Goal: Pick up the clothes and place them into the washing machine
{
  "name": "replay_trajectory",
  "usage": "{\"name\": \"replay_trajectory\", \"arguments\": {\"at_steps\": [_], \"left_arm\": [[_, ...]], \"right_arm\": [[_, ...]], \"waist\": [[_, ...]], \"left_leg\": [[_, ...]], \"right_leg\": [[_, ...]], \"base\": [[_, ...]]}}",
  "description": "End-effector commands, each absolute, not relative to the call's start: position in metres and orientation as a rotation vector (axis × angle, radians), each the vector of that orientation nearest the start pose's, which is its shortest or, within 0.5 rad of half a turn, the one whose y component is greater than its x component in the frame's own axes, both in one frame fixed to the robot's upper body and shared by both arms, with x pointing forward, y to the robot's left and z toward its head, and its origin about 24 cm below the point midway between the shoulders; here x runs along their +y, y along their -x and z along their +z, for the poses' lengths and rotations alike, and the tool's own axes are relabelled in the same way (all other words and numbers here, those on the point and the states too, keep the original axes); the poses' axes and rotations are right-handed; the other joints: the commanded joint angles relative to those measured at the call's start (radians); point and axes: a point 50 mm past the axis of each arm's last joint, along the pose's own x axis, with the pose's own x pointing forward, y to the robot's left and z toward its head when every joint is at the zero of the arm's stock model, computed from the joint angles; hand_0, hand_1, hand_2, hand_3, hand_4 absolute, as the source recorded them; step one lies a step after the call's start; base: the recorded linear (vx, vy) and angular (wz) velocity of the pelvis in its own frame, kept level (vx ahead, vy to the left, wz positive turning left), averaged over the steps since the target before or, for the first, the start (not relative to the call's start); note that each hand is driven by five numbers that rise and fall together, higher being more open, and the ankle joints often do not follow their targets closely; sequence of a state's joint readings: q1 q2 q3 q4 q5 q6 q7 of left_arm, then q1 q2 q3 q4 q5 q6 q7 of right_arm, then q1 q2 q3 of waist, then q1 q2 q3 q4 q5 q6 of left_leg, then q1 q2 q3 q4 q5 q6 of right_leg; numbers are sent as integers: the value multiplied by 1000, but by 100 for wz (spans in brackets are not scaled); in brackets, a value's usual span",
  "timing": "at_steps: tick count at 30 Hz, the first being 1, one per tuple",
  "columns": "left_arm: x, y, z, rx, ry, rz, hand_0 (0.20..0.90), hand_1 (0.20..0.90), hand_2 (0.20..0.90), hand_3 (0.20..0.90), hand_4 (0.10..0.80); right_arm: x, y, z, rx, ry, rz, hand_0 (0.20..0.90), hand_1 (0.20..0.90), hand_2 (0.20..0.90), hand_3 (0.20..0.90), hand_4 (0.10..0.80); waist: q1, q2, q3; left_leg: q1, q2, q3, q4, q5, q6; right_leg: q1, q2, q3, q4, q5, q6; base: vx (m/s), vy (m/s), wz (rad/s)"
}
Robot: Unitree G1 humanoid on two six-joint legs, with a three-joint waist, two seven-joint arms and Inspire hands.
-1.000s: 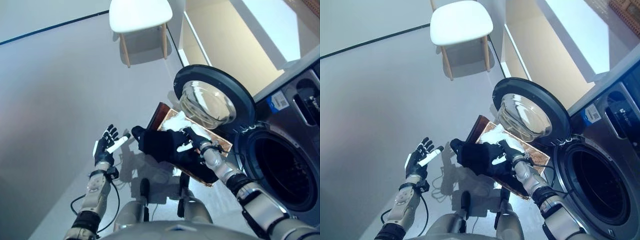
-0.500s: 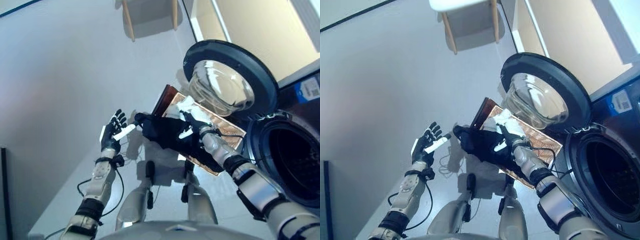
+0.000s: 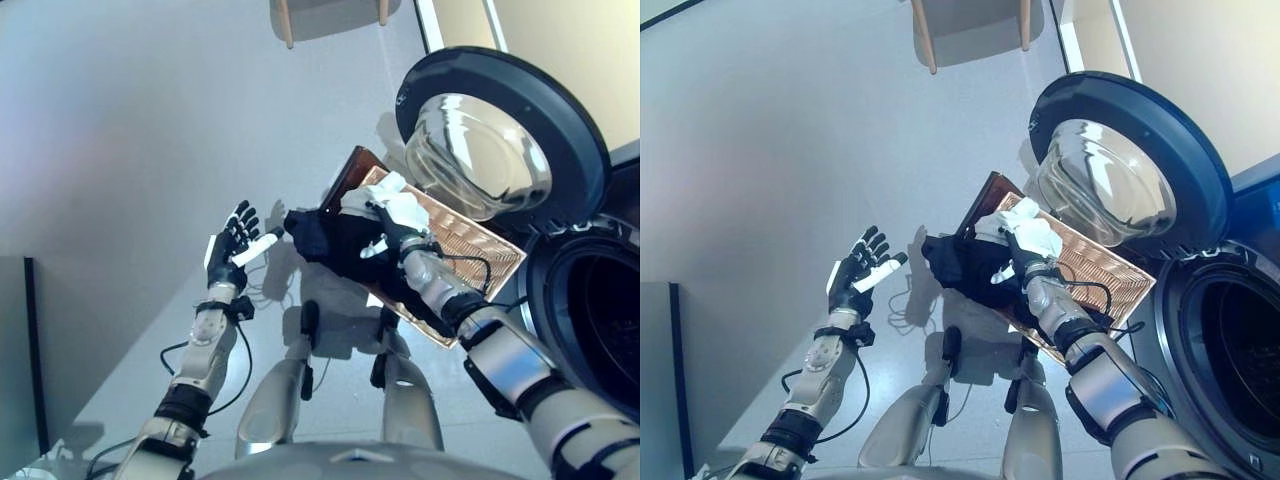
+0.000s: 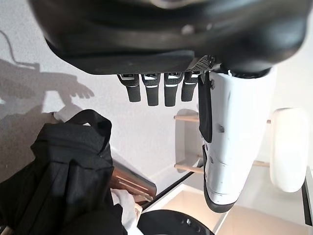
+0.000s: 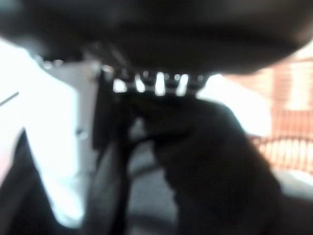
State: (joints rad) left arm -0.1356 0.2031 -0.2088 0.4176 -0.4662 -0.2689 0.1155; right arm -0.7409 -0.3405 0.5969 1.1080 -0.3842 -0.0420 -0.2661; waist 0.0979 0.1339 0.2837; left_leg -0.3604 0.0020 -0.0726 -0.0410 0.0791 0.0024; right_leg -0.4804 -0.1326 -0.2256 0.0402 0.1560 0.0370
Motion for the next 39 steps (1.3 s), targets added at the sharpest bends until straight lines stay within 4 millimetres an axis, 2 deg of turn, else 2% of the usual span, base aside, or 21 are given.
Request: {"name": "replay_trajectory", "arguments": {"at_steps": [1, 10, 16, 22, 25, 30, 39], "left_arm": [[166, -277, 41, -138, 202, 18, 900, 900, 900, 900, 800], [172, -275, 39, -136, 210, 43, 900, 900, 900, 900, 800], [175, -273, 37, -132, 210, 64, 900, 900, 900, 900, 800], [188, -268, 31, -125, 205, 138, 900, 900, 900, 900, 800], [189, -267, 31, -127, 211, 146, 900, 900, 900, 900, 800], [196, -262, 25, -113, 209, 177, 900, 900, 900, 900, 800], [205, -254, 11, -62, 181, 193, 900, 900, 900, 900, 800]], "right_arm": [[-169, -354, 11, 195, 1233, 185, 200, 200, 200, 200, 300], [-171, -353, 11, 203, 1179, 174, 200, 200, 200, 200, 300], [-173, -349, 11, 188, 987, 99, 200, 200, 200, 200, 300], [-180, -330, 19, 73, 716, 27, 200, 200, 200, 200, 300], [-185, -325, 21, 54, 669, 5, 200, 200, 200, 200, 300], [-201, -309, 41, -78, 497, -59, 200, 200, 200, 200, 300], [-207, -281, 73, -266, 457, 2, 200, 200, 200, 200, 300]], "waist": [[6, 8, -52], [0, 7, -61], [-13, 5, -65], [-46, -14, -60], [-53, -17, -61], [-76, -24, -62], [-103, -42, -94]], "left_leg": [[-43, -22, -4, -31, 53, -59], [-22, -21, 11, -35, 44, -57], [-4, -20, 22, -37, 39, -55], [20, -16, 44, -36, 28, -52], [22, -16, 48, -36, 27, -49], [44, -14, 57, -31, 18, -46], [76, -9, 71, -30, 12, -45]], "right_leg": [[-56, -51, 26, 130, -81, 54], [-51, -46, 44, 121, -82, 56], [-42, -46, 59, 122, -83, 56], [-25, -34, 77, 115, -84, 58], [-23, -33, 81, 110, -80, 58], [-8, -30, 94, 113, -86, 59], [34, -18, 104, 86, -79, 62]], "base": [[8, 3, -6], [5, 14, -9], [5, 12, -8], [-15, -3, -15], [-17, -2, -9], [-14, 1, -11], [7, -10, -9]]}}
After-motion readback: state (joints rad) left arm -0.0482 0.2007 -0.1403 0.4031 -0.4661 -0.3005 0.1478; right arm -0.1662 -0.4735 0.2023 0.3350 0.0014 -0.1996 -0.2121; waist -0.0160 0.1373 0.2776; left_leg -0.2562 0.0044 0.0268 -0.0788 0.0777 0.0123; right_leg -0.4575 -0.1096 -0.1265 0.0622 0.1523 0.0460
